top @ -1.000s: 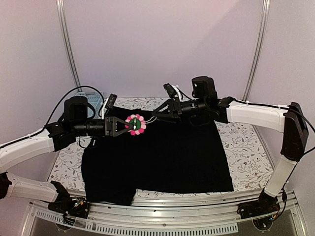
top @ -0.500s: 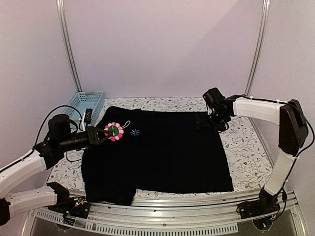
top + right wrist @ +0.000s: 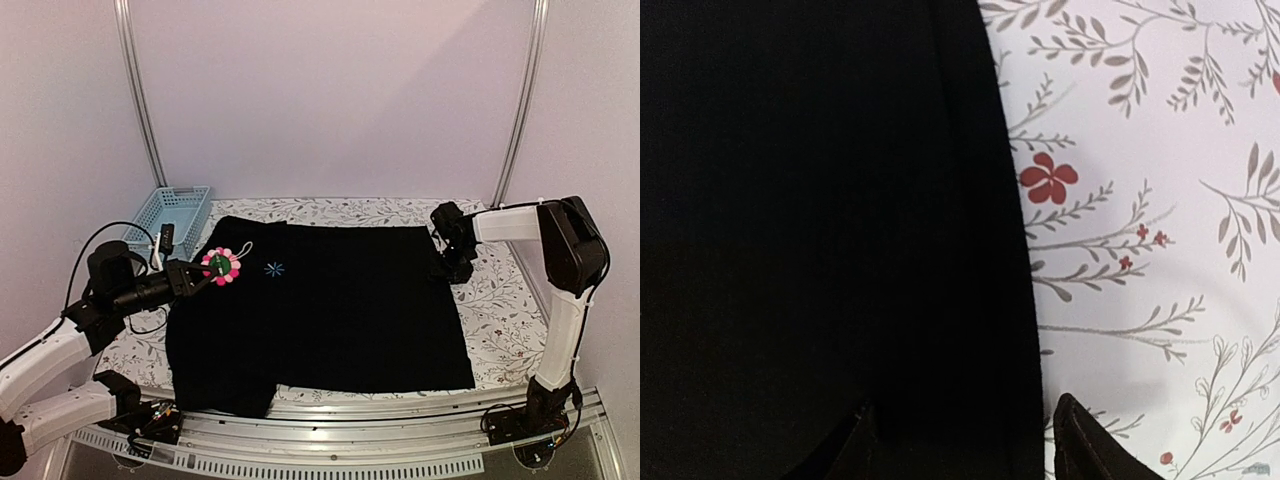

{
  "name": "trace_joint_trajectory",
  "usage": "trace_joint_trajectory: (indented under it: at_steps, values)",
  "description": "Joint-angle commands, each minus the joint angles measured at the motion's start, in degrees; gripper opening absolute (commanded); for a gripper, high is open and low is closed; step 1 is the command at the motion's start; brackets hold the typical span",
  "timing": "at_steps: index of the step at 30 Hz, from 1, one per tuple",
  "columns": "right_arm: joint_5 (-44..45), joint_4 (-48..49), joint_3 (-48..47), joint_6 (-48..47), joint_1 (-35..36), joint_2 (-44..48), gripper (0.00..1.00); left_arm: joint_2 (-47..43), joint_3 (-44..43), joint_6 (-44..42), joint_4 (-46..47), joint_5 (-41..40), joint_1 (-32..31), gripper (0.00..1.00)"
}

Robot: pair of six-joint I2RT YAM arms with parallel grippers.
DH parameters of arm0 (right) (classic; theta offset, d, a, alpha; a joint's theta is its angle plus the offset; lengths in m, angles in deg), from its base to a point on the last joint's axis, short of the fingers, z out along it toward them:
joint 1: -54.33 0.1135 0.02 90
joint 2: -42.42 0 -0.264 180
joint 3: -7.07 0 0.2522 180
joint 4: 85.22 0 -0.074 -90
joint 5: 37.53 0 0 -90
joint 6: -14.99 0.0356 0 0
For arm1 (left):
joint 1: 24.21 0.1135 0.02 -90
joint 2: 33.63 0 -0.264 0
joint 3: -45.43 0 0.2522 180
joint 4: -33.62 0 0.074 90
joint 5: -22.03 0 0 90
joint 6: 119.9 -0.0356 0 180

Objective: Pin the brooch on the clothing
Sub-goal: Move the flattened clothing to the center of the board.

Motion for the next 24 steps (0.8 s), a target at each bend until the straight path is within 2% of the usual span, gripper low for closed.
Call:
trace_joint_trajectory:
  at_steps: [1,10,24]
  values:
    - [-1.27,0.63,4.50,-1.70,-0.98,-3.47,0.52,-0.60,1.60,0.20,1.35,-0.38,1.30,0.00]
    - [1.82,0.19,6.36,-2.26,-3.83,-2.60,0.00,0.33,0.55,-1.54,1.78,0.57,1.56,0.00]
    - [3.70,0.28,6.24,-5.28,-11.05,-0.58,0.00,0.45,1.24,-4.41,-0.87,0.85,1.72,0.00]
